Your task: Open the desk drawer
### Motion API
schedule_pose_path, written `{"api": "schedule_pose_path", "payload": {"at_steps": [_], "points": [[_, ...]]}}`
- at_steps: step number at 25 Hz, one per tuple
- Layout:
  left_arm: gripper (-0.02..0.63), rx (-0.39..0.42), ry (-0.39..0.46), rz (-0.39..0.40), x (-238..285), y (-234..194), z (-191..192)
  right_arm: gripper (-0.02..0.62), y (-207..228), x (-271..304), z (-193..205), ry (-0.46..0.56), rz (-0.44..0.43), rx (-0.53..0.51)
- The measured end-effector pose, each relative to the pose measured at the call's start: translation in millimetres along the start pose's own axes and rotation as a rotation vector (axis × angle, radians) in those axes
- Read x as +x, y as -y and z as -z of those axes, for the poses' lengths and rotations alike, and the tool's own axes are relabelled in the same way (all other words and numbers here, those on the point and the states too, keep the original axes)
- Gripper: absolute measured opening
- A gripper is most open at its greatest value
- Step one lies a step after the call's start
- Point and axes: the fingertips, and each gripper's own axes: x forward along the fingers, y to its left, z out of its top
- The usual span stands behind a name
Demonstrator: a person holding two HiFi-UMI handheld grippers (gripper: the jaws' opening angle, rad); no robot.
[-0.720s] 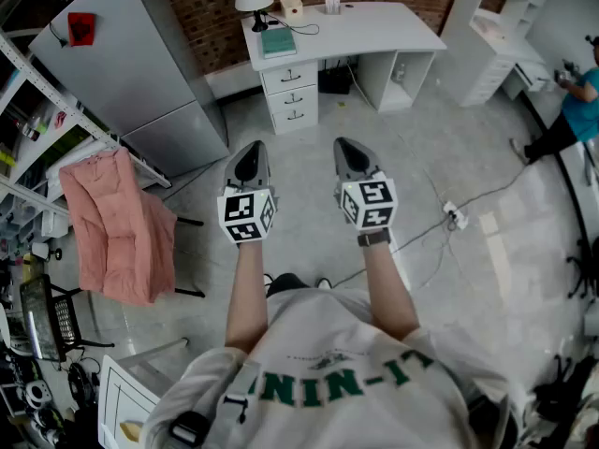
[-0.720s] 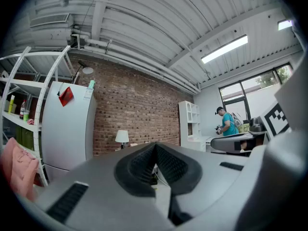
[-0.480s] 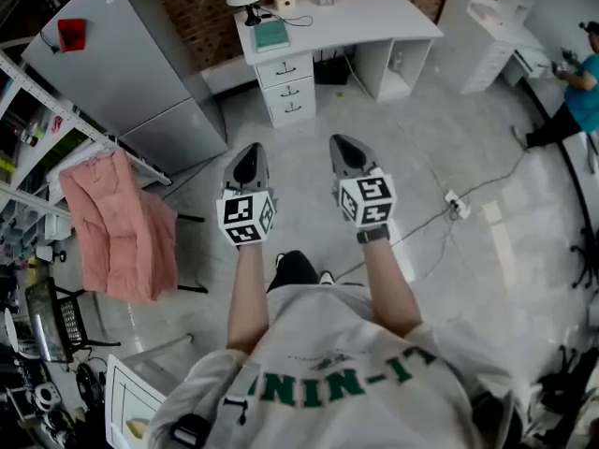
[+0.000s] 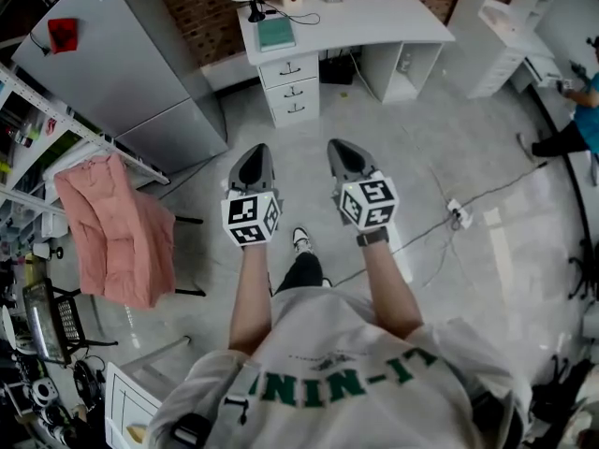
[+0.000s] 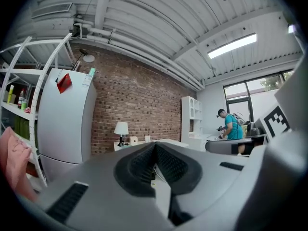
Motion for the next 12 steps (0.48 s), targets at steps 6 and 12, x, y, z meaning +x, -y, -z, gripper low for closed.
{"api": "schedule_pose_path", "payload": {"at_steps": [6, 12], "points": [[-0.003, -0.021, -0.016, 0.003, 73.8, -29.7, 0.7, 0.002, 28.7, 65.4, -5.2, -0.034, 0.000, -0.040], [-0.003, -0.035, -0.039, 0.028, 149.2, -65.7, 3.2, 0.003, 52.2, 149.1, -1.8, -0.074, -0.009, -0.027]]}}
